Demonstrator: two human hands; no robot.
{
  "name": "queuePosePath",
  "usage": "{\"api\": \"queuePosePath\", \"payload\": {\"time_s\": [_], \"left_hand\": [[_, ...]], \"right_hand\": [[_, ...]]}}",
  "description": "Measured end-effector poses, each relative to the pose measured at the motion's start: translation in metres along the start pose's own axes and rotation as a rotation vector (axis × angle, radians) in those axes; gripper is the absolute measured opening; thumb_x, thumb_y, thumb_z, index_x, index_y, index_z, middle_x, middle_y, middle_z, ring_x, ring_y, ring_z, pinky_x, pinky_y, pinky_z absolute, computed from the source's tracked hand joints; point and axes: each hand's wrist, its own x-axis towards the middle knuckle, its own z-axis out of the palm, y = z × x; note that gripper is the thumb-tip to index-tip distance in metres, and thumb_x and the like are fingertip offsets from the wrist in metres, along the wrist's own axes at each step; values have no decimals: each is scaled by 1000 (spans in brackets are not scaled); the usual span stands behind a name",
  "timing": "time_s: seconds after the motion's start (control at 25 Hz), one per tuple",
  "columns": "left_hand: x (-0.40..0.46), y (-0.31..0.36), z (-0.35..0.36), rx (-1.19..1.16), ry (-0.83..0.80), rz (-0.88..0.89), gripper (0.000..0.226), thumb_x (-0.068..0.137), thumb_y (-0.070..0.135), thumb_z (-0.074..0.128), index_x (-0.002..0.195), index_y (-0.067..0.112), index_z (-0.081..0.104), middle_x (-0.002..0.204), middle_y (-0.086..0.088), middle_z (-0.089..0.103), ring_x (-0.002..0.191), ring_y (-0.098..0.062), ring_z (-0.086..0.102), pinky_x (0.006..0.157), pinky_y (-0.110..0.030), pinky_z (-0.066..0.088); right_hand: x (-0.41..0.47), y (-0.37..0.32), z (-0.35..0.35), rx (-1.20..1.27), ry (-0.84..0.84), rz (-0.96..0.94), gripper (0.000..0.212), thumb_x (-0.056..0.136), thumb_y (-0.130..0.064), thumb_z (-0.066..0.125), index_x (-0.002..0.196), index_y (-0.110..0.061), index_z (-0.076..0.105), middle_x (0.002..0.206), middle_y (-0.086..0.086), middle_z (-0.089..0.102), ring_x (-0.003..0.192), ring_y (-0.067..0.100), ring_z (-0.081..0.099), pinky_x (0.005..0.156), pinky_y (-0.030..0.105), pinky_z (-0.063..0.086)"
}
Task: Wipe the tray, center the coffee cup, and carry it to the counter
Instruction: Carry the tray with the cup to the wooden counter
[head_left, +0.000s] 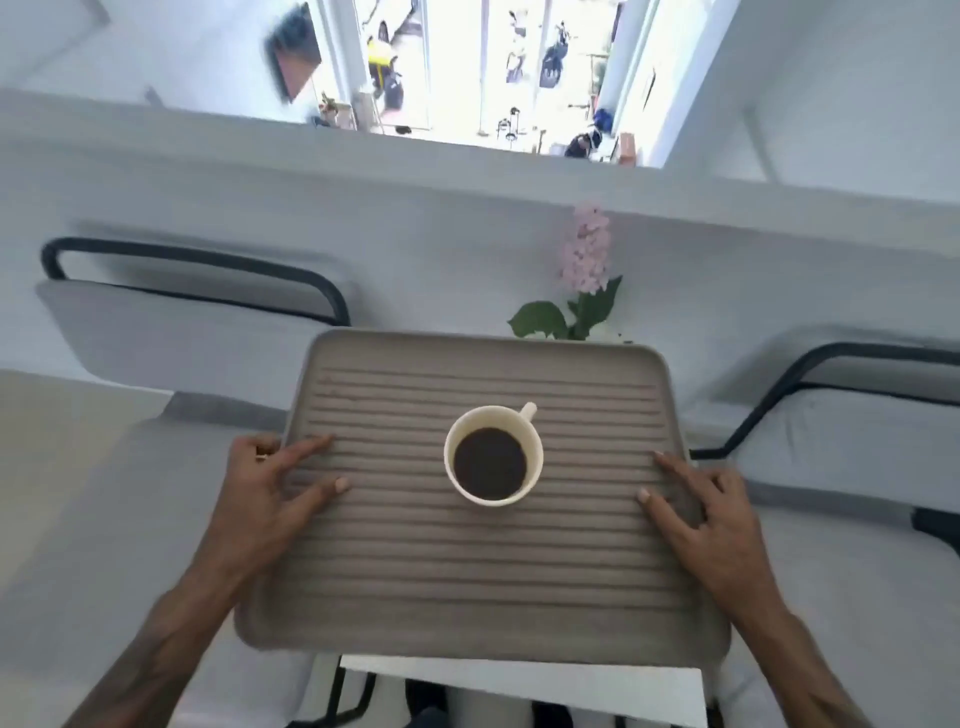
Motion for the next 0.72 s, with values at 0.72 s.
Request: {"api": "queuePosePath", "payload": {"time_s": [0.72], "left_hand": [[-47, 222, -209, 57, 400, 88, 44, 64, 47, 84, 104, 28, 77, 87, -16, 67, 73, -19, 66, 57, -13, 44]], "right_hand": [[91, -208, -231, 5, 42, -401, 44, 81, -46, 71, 122, -30, 67, 101, 7, 54, 98, 26, 55, 81, 29, 35]]}}
